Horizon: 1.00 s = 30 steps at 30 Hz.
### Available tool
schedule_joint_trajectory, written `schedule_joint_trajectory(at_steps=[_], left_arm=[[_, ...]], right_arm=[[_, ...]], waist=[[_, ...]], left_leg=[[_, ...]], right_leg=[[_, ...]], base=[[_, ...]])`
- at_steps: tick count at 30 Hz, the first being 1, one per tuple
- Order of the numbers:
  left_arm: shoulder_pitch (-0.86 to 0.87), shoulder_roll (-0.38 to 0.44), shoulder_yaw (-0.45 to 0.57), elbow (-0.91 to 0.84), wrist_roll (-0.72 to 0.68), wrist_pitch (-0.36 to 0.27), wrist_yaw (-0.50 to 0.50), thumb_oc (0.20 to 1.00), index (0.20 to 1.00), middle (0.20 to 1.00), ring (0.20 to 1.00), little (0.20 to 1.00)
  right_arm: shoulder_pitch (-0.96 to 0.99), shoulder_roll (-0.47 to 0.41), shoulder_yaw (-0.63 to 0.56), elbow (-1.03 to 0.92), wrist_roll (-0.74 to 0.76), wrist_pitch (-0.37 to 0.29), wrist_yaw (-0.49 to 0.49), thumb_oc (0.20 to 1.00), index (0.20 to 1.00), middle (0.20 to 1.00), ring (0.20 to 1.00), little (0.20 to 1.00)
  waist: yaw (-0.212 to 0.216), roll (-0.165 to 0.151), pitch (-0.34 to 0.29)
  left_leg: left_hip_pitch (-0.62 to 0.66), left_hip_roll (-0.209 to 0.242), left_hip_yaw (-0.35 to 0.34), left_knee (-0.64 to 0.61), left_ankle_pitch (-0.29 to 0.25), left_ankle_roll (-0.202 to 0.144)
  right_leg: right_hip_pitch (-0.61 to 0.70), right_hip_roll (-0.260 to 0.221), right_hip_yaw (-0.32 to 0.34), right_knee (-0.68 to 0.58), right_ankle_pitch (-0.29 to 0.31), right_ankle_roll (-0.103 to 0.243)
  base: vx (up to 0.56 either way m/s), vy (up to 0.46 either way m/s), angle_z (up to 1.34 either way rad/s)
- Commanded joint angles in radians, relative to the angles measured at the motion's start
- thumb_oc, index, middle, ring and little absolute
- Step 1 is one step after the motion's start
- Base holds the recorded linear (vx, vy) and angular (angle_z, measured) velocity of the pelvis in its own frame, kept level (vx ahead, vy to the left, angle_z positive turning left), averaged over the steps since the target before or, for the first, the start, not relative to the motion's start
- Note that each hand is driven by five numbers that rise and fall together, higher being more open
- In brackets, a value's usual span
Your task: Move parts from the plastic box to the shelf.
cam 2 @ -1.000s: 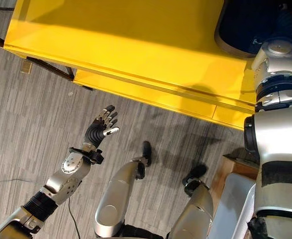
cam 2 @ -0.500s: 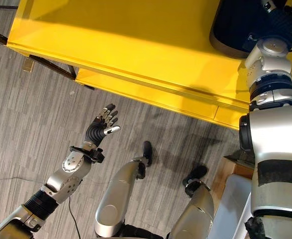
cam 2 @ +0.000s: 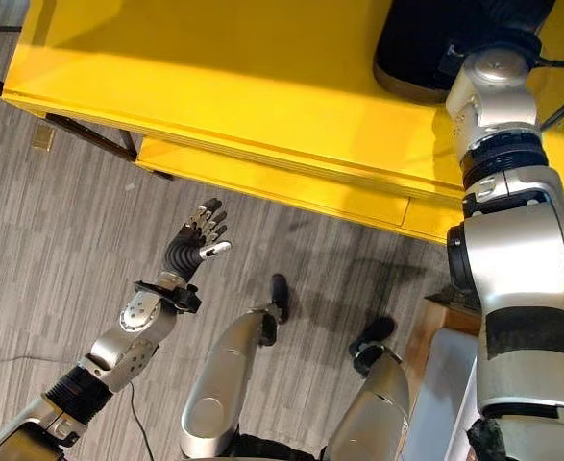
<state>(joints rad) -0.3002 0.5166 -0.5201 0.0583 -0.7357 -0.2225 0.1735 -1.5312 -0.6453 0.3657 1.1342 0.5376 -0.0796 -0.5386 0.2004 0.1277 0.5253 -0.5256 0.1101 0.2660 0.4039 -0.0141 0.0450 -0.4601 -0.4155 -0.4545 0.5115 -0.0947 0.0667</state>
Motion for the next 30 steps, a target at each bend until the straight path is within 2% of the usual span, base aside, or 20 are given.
schedule_joint_trajectory(at_steps=[1,6,7,8,9,10,12,13,14,16,17,18,19,21,23,24,26,28,30], left_arm=[[0.010,0.017,0.011,-0.064,-0.012,-0.056,-0.001,1.000,1.000,1.000,1.000,1.000],[0.044,0.036,0.032,-0.053,-0.009,-0.042,-0.020,1.000,1.000,1.000,1.000,1.000],[0.052,0.037,0.036,-0.050,-0.009,-0.040,-0.025,1.000,1.000,1.000,1.000,1.000],[0.071,0.032,0.053,-0.042,-0.001,-0.031,-0.035,1.000,1.000,1.000,1.000,1.000],[0.074,0.033,0.053,-0.042,-0.001,-0.031,-0.035,1.000,1.000,1.000,1.000,1.000],[0.092,0.026,0.072,-0.030,0.010,-0.021,-0.044,1.000,1.000,1.000,1.000,1.000],[0.092,0.026,0.072,-0.030,0.010,-0.021,-0.044,1.000,1.000,1.000,1.000,1.000],[0.119,0.024,0.091,-0.025,0.023,-0.012,-0.049,1.000,1.000,1.000,1.000,1.000],[0.119,0.024,0.091,-0.025,0.023,-0.012,-0.048,1.000,1.000,1.000,1.000,1.000],[0.154,0.016,0.120,-0.023,0.037,-0.002,-0.061,1.000,1.000,1.000,1.000,1.000],[0.193,-0.002,0.154,-0.007,0.057,0.015,-0.074,1.000,1.000,1.000,1.000,1.000],[0.216,-0.013,0.172,-0.002,0.072,0.016,-0.077,1.000,1.000,1.000,1.000,1.000],[0.218,-0.012,0.171,-0.002,0.072,0.016,-0.077,1.000,1.000,1.000,1.000,1.000],[0.240,-0.031,0.190,0.008,0.097,0.022,-0.082,1.000,1.000,1.000,1.000,1.000],[0.258,-0.042,0.211,0.014,0.119,0.025,-0.088,1.000,1.000,1.000,1.000,1.000],[0.263,-0.062,0.225,0.028,0.148,0.020,-0.093,1.000,1.000,1.000,1.000,1.000],[0.260,-0.066,0.224,0.033,0.160,0.017,-0.096,1.000,1.000,1.000,1.000,1.000],[0.236,-0.075,0.217,0.044,0.181,0.012,-0.092,1.000,1.000,1.000,1.000,1.000],[0.200,-0.078,0.196,0.059,0.201,0.010,-0.084,1.000,1.000,1.000,1.000,1.000]], right_arm=[[0.003,-0.022,0.019,-0.120,-0.114,-0.059,-0.062,1.000,1.000,1.000,1.000,1.000],[0.069,-0.003,-0.027,-0.355,-0.323,-0.020,-0.136,1.000,1.000,1.000,1.000,1.000],[0.092,0.007,-0.042,-0.379,-0.336,-0.019,-0.136,1.000,1.000,1.000,1.000,1.000],[0.164,0.047,-0.078,-0.478,-0.377,-0.023,-0.132,1.000,1.000,1.000,1.000,1.000],[0.168,0.049,-0.081,-0.482,-0.378,-0.021,-0.132,1.000,1.000,1.000,1.000,1.000],[0.263,0.095,-0.106,-0.602,-0.407,-0.032,-0.102,1.000,1.000,1.000,1.000,1.000],[0.263,0.095,-0.106,-0.602,-0.407,-0.032,-0.102,1.000,1.000,1.000,1.000,1.000],[0.364,0.125,-0.128,-0.690,-0.417,-0.036,-0.069,1.000,1.000,1.000,1.000,1.000],[0.366,0.125,-0.128,-0.691,-0.417,-0.036,-0.069,1.000,1.000,1.000,1.000,1.000],[0.524,0.176,-0.159,-0.815,-0.422,-0.060,-0.019,1.000,1.000,1.000,1.000,1.000],[0.710,0.226,-0.167,-0.961,-0.421,-0.087,0.060,1.000,1.000,1.000,1.000,1.000],[0.826,0.257,-0.176,-1.030,-0.416,-0.096,0.099,1.000,1.000,1.000,1.000,1.000],[0.830,0.258,-0.177,-1.034,-0.417,-0.094,0.099,1.000,1.000,1.000,1.000,1.000],[0.959,0.294,-0.184,-1.111,-0.400,-0.108,0.147,1.000,1.000,1.000,1.000,1.000],[1.064,0.292,-0.189,-1.175,-0.394,-0.118,0.198,1.000,1.000,1.000,1.000,1.000],[1.197,0.273,-0.221,-1.249,-0.429,-0.125,0.235,1.000,1.000,1.000,1.000,1.000],[1.247,0.276,-0.236,-1.269,-0.419,-0.128,0.251,1.000,1.000,1.000,1.000,1.000],[1.320,0.281,-0.260,-1.302,-0.409,-0.134,0.261,1.000,1.000,1.000,1.000,1.000],[1.360,0.305,-0.258,-1.312,-0.358,-0.147,0.268,1.000,1.000,1.000,1.000,1.000]], waist=[[0.027,-0.047,-0.018],[0.009,-0.088,-0.055],[0.006,-0.097,-0.065],[-0.006,-0.118,-0.091],[-0.005,-0.120,-0.091],[-0.021,-0.140,-0.113],[-0.021,-0.140,-0.113],[-0.033,-0.157,-0.138],[-0.033,-0.157,-0.138],[-0.053,-0.176,-0.175],[-0.080,-0.197,-0.221],[-0.093,-0.208,-0.251],[-0.093,-0.209,-0.253],[-0.113,-0.215,-0.284],[-0.129,-0.221,-0.310],[-0.164,-0.225,-0.335],[-0.175,-0.226,-0.341],[-0.199,-0.227,-0.340],[-0.227,-0.223,-0.333]], left_leg=[[-0.025,0.102,-0.035,0.063,0.000,-0.132],[0.066,0.111,-0.043,-0.014,0.036,-0.137],[0.084,0.114,-0.044,-0.032,0.045,-0.140],[0.128,0.120,-0.040,-0.064,0.060,-0.146],[0.131,0.120,-0.039,-0.067,0.061,-0.146],[0.169,0.124,-0.029,-0.098,0.072,-0.150],[0.169,0.124,-0.029,-0.098,0.072,-0.150],[0.204,0.127,-0.020,-0.128,0.082,-0.153],[0.205,0.126,-0.020,-0.129,0.082,-0.153],[0.249,0.125,-0.004,-0.170,0.092,-0.154],[0.303,0.117,0.021,-0.210,0.092,-0.150],[0.333,0.106,0.034,-0.231,0.088,-0.145],[0.335,0.105,0.034,-0.233,0.089,-0.145],[0.365,0.089,0.050,-0.251,0.078,-0.136],[0.385,0.071,0.057,-0.256,0.064,-0.126],[0.398,0.040,0.067,-0.245,0.029,-0.105],[0.399,0.030,0.068,-0.239,0.019,-0.098],[0.393,0.010,0.070,-0.231,0.001,-0.085],[0.383,-0.010,0.080,-0.234,-0.006,-0.075]], right_leg=[[0.112,-0.026,0.050,-0.097,0.127,0.124],[0.197,0.003,0.035,-0.174,0.155,0.121],[0.216,0.010,0.031,-0.193,0.159,0.121],[0.249,0.026,0.031,-0.231,0.169,0.121],[0.251,0.027,0.031,-0.233,0.170,0.121],[0.275,0.039,0.035,-0.263,0.180,0.123],[0.275,0.039,0.035,-0.263,0.180,0.123],[0.300,0.046,0.037,-0.293,0.190,0.126],[0.301,0.046,0.037,-0.294,0.190,0.126],[0.332,0.053,0.042,-0.336,0.207,0.132],[0.367,0.057,0.051,-0.377,0.230,0.141],[0.387,0.051,0.054,-0.395,0.250,0.150],[0.388,0.050,0.055,-0.396,0.251,0.150],[0.410,0.036,0.058,-0.410,0.276,0.162],[0.425,0.022,0.063,-0.415,0.296,0.171],[0.434,-0.009,0.075,-0.401,0.331,0.184],[0.435,-0.019,0.078,-0.396,0.343,0.189],[0.428,-0.037,0.091,-0.390,0.382,0.194],[0.409,-0.049,0.113,-0.401,0.451,0.195]], base=[[-0.06,0.000,-0.11],[-0.05,-0.027,-0.21],[0.00,-0.060,-0.16],[0.01,-0.050,-0.14],[0.04,-0.059,-0.23],[0.02,-0.028,-0.17],[0.03,-0.022,-0.11],[0.04,-0.018,-0.19],[0.07,-0.017,-0.15],[0.09,0.012,-0.21],[0.14,0.057,-0.42],[0.12,0.059,-0.42],[0.08,0.068,-0.42],[0.08,0.088,-0.19],[0.11,0.175,-0.08],[0.10,0.208,-0.05],[0.06,0.167,0.14],[0.03,0.166,0.10],[-0.01,0.150,0.03]])
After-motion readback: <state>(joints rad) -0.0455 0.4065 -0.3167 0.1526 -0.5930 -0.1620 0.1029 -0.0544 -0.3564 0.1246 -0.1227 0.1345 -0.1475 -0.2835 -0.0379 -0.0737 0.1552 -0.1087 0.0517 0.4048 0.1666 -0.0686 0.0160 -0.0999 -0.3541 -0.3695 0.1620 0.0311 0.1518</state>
